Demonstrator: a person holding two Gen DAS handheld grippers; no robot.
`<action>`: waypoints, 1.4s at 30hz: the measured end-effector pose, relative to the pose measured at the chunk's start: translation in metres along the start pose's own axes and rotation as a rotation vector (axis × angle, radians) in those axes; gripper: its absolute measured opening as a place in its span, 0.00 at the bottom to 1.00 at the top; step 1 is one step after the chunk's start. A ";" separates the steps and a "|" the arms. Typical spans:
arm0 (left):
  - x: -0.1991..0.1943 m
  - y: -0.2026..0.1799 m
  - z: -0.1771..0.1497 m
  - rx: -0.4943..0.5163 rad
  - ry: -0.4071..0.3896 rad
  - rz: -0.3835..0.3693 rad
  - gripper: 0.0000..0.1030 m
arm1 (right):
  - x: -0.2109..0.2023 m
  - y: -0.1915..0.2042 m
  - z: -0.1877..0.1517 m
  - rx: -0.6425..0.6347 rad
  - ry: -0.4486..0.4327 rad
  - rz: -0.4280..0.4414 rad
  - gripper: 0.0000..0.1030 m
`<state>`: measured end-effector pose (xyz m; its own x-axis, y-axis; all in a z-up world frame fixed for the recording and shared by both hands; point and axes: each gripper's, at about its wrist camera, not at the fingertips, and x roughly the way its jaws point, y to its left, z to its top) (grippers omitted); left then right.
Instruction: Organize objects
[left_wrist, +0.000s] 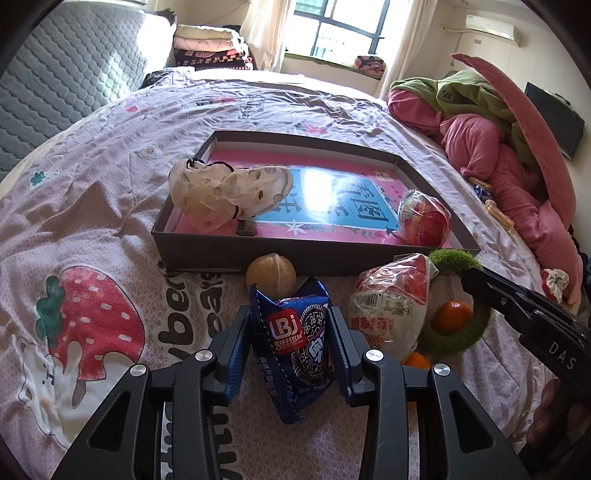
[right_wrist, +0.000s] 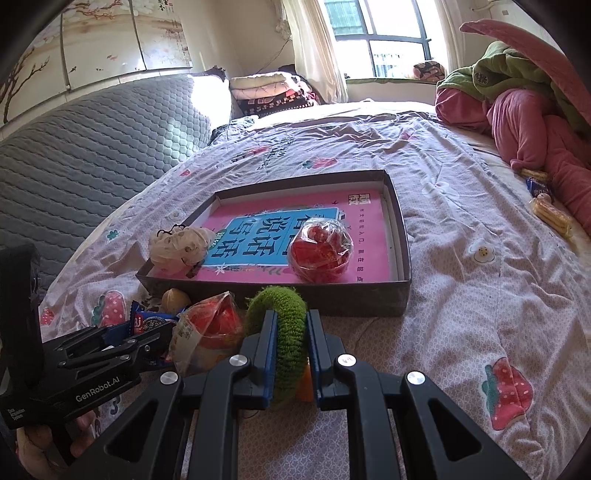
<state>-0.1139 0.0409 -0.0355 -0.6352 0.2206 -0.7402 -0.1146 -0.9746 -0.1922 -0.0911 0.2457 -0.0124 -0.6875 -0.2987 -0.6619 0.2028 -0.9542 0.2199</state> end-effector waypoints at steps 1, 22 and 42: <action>0.000 0.000 0.000 0.005 0.002 -0.004 0.39 | 0.000 0.000 0.000 -0.001 0.001 0.001 0.15; -0.010 0.000 0.000 -0.047 -0.018 -0.107 0.33 | -0.006 -0.005 0.004 0.018 -0.027 0.006 0.15; -0.037 0.003 0.023 -0.055 -0.115 -0.111 0.32 | -0.021 0.007 0.019 -0.010 -0.115 0.011 0.15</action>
<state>-0.1078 0.0293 0.0061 -0.7047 0.3184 -0.6341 -0.1493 -0.9402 -0.3061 -0.0885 0.2453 0.0170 -0.7607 -0.3055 -0.5727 0.2171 -0.9513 0.2190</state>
